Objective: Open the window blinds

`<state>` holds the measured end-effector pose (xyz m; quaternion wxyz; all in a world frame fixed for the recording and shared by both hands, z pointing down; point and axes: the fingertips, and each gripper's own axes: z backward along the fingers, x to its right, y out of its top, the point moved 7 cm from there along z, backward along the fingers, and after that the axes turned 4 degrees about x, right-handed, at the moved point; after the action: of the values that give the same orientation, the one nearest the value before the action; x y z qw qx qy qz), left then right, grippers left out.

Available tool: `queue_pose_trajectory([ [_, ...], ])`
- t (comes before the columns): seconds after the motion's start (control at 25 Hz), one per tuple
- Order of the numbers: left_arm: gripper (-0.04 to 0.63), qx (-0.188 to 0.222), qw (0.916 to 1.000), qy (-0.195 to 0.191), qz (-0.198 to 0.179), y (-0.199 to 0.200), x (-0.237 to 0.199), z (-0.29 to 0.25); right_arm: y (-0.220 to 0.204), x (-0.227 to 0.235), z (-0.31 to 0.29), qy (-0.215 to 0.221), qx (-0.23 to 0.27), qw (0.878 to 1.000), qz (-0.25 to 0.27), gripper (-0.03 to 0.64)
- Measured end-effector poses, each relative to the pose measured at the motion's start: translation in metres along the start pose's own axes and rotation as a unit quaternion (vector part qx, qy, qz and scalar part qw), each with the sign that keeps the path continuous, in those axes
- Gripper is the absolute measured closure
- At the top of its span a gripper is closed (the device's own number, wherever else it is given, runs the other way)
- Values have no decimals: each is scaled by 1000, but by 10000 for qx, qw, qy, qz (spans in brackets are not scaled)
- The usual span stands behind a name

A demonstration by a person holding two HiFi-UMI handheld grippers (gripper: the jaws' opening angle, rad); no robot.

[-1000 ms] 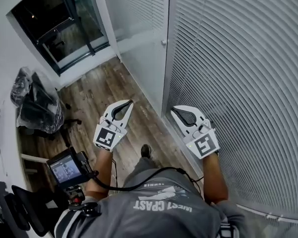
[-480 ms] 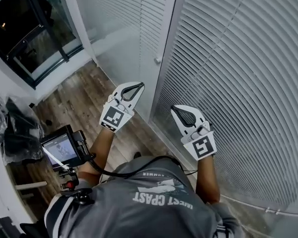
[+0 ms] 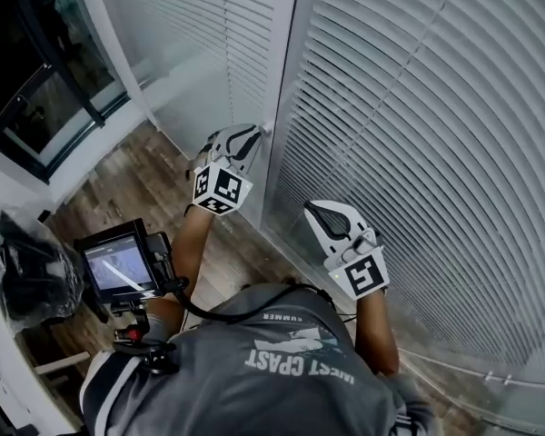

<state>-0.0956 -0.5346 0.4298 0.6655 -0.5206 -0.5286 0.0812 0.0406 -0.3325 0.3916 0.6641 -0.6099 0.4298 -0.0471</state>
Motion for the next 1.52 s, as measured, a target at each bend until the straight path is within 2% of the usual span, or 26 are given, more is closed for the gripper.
queue_pose_trajectory([
  [0.16, 511, 139, 9998, -112, 69, 15, 5, 0, 6, 5, 8, -39, -33, 10000, -32, 612],
  [0.32, 497, 90, 9994, 6, -346, 20, 4, 2, 3, 8, 5, 14, -105, 9999, -78, 612],
  [0.44, 495, 36, 9984, -78, -564, 20, 6, 2, 3, 6, 1, 89, -70, 9999, -105, 612],
  [0.56, 491, 26, 9977, -160, -653, 21, 4, 2, 3, 5, -2, 143, -59, 9998, -122, 612],
  [0.72, 434, -80, 9975, -331, -625, 15, 9, 3, 1, 0, -2, 158, -6, 9998, -147, 612],
  [1.0, 465, -44, 9975, -287, -639, 25, 9, -3, 5, -3, 1, 151, -56, 9997, -188, 612],
  [1.08, 468, -53, 9984, -278, -483, 26, 7, -3, 6, -2, 2, 133, -55, 9997, -185, 612],
  [1.12, 469, -27, 9993, -276, -253, 26, 6, -3, 6, -1, 2, 122, -62, 9997, -181, 612],
  [1.16, 469, 55, 9995, -294, 111, 25, 4, -4, 5, 0, 2, 110, -73, 9997, -182, 612],
  [1.2, 469, 221, 9972, -332, 626, 23, 2, -4, 5, 0, 2, 99, -87, 9997, -183, 612],
  [1.24, 471, 469, 9895, -382, 1311, 20, -1, -4, 4, 0, 2, 91, -99, 9997, -185, 612],
  [1.28, 471, 774, 9719, -444, 2180, 14, -3, -4, 3, -1, 2, 86, -110, 9997, -190, 612],
  [1.32, 471, 1099, 9398, -526, 3192, 5, -5, -4, 2, -2, 1, 84, -120, 9997, -194, 612],
  [1.36, 471, 1409, 8931, -624, 4225, -4, -6, -5, 2, -3, 1, 86, -125, 9997, -193, 612],
  [1.4, 471, 1673, 8389, -715, 5129, -12, -6, -6, 1, -4, 0, 89, -128, 9997, -186, 612],
  [1.44, 469, 1869, 7901, -773, 5786, -18, -5, -8, 0, -4, 0, 92, -126, 9997, -181, 612],
  [1.48, 469, 1978, 7611, -790, 6127, -20, -4, -10, 0, -5, -1, 93, -122, 9997, -177, 612],
  [1.52, 469, 1982, 7632, -763, 6103, -20, -3, -10, 0, -6, -1, 97, -124, 9997, -174, 612],
])
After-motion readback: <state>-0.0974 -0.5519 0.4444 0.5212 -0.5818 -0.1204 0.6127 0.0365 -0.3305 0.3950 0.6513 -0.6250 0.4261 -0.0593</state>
